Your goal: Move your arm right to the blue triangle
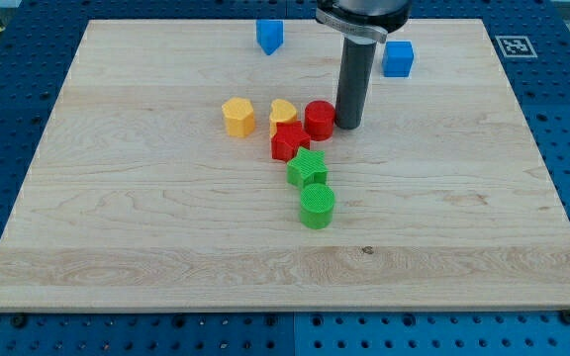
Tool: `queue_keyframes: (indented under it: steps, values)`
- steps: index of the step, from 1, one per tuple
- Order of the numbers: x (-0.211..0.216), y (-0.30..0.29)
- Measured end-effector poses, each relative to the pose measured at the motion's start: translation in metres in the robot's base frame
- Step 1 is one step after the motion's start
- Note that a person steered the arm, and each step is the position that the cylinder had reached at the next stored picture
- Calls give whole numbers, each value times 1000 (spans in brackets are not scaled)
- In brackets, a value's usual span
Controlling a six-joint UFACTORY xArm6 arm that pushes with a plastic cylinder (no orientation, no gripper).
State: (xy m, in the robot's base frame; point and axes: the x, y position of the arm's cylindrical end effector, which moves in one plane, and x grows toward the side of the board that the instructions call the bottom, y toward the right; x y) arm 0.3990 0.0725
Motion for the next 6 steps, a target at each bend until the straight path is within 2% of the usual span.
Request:
queue_keyframes:
  steps: [1, 2, 3, 6]
  values:
    - [-18, 22]
    - [-55, 40]
    - [-58, 40]
    - [-163, 34]
